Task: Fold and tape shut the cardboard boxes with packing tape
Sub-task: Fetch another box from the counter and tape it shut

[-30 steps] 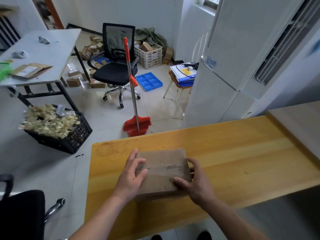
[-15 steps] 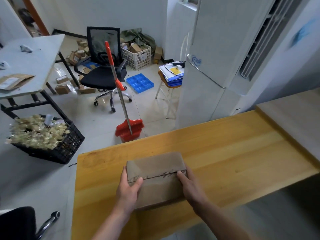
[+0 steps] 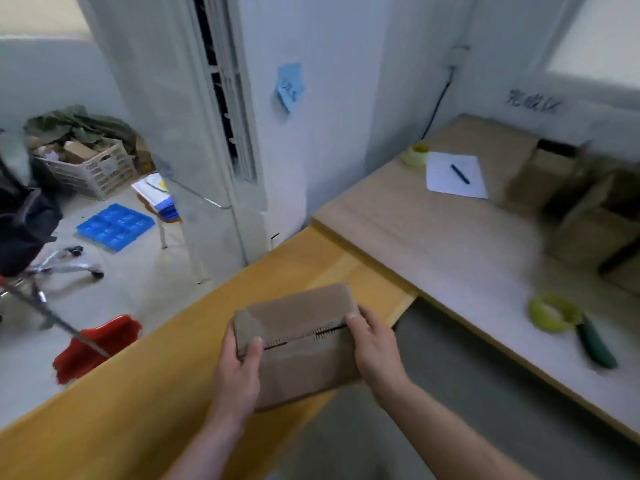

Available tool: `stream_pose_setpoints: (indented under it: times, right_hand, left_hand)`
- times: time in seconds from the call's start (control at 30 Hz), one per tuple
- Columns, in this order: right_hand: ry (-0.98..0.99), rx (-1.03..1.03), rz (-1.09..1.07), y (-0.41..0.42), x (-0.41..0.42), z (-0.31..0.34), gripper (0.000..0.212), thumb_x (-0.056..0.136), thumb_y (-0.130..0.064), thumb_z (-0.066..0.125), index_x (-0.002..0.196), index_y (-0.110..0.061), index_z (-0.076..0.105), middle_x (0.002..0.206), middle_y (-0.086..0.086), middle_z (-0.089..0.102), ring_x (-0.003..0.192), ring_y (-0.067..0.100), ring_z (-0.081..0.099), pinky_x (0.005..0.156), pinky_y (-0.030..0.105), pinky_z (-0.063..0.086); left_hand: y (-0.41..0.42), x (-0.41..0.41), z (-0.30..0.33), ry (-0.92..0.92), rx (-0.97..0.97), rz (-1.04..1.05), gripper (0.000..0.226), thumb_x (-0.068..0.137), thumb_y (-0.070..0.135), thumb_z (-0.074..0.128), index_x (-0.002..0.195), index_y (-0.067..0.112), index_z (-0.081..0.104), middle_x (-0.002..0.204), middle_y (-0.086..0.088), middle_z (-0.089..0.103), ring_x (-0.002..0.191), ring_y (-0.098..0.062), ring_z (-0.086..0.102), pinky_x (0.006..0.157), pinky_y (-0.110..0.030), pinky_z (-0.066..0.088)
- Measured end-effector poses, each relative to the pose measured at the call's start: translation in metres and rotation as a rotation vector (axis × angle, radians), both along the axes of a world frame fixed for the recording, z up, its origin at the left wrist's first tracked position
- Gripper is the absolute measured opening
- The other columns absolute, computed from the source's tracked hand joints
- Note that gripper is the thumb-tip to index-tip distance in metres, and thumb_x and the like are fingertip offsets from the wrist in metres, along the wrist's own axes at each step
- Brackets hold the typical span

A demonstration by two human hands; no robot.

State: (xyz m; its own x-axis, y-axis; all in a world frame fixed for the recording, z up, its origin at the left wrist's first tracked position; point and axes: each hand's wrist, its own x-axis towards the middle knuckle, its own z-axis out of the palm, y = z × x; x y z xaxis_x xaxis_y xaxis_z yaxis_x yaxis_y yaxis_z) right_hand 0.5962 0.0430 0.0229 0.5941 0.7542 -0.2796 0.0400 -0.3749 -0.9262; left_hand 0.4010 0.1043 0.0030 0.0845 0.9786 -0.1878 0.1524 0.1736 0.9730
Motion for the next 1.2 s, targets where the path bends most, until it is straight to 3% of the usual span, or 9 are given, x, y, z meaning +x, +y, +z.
stream_pose_setpoints:
  times: [0.17,0.3,0.47,0.57,0.63,0.7,0.77,0.93,1.2]
  right_hand:
    - [-0.039,0.097,-0.157,-0.033,0.119,0.015,0.034,0.101,-0.041,0.045,0.133,-0.03,0.053,0.118,-0.013,0.061,0.104,0.001,0.057,0.078,0.021,0.045]
    - [-0.086,0.143,-0.328,-0.055,0.196,0.021,0.024,0.102,-0.031,0.046,0.122,-0.027,0.058,0.109,-0.013,0.065,0.096,-0.004,0.059,0.075,0.013,0.043]
    - [-0.063,0.074,-0.508,-0.064,0.269,0.011,0.03,0.102,-0.036,0.043,0.129,-0.03,0.054,0.115,-0.01,0.061,0.099,0.0,0.055,0.084,0.029,0.044]
    - [-0.038,0.01,-0.582,-0.054,0.302,-0.002,0.037,0.102,-0.042,0.04,0.136,-0.029,0.048,0.111,-0.015,0.057,0.1,0.003,0.053,0.078,0.027,0.044]
    - [-0.02,-0.054,-0.622,-0.044,0.318,-0.013,0.044,0.103,-0.043,0.039,0.143,-0.026,0.043,0.123,-0.006,0.056,0.111,0.014,0.053,0.091,0.035,0.046]
    - [-0.01,-0.136,-0.641,-0.033,0.331,-0.027,0.047,0.103,-0.042,0.038,0.146,-0.023,0.041,0.136,0.003,0.052,0.123,0.022,0.048,0.105,0.045,0.042]
    - [0.017,-0.205,-0.658,-0.021,0.341,-0.037,0.047,0.103,-0.043,0.038,0.145,-0.021,0.042,0.138,0.004,0.05,0.126,0.024,0.047,0.107,0.049,0.04]
    - [0.034,-0.253,-0.701,0.007,0.367,-0.046,0.026,0.102,-0.046,0.038,0.124,-0.034,0.045,0.104,-0.007,0.055,0.095,0.014,0.055,0.075,0.037,0.05]
    - [0.058,-0.269,-0.664,0.02,0.388,-0.056,0.022,0.101,-0.048,0.035,0.109,-0.033,0.049,0.106,-0.002,0.055,0.095,0.019,0.055,0.074,0.041,0.05]
  left_hand:
    - [0.005,0.135,0.02,0.042,0.094,-0.236,0.058,0.098,0.039,0.049,0.151,0.034,0.027,0.133,0.006,0.052,0.113,-0.014,0.055,0.092,-0.036,0.049]
    - [0.011,0.232,0.037,0.06,0.155,-0.402,0.057,0.099,0.033,0.049,0.152,0.026,0.028,0.138,0.006,0.05,0.119,-0.01,0.05,0.093,-0.014,0.043]
    - [0.026,0.327,0.036,0.054,0.127,-0.594,0.059,0.1,0.035,0.049,0.153,0.028,0.025,0.137,0.005,0.05,0.119,-0.015,0.051,0.105,-0.039,0.045]
    - [0.048,0.373,0.02,0.101,0.114,-0.688,0.059,0.1,0.038,0.048,0.153,0.029,0.024,0.14,0.002,0.048,0.122,-0.019,0.049,0.107,-0.043,0.042]
    - [0.066,0.399,0.005,0.152,0.091,-0.759,0.061,0.1,0.04,0.046,0.154,0.028,0.02,0.145,0.0,0.044,0.125,-0.021,0.046,0.109,-0.04,0.038]
    - [0.083,0.421,-0.009,0.213,0.046,-0.822,0.062,0.101,0.04,0.044,0.155,0.026,0.017,0.149,-0.002,0.04,0.128,-0.02,0.043,0.107,-0.032,0.034]
    - [0.097,0.438,-0.019,0.241,-0.01,-0.857,0.062,0.102,0.038,0.043,0.156,0.026,0.015,0.152,-0.004,0.037,0.127,-0.017,0.042,0.102,-0.029,0.033]
    - [0.129,0.475,-0.034,0.22,-0.028,-0.933,0.061,0.102,0.036,0.041,0.155,0.03,0.011,0.153,-0.003,0.034,0.129,-0.017,0.041,0.1,-0.034,0.039]
    - [0.149,0.497,-0.06,0.12,-0.06,-0.962,0.063,0.1,0.036,0.045,0.153,0.036,0.011,0.143,0.002,0.041,0.12,-0.014,0.047,0.085,-0.024,0.043]
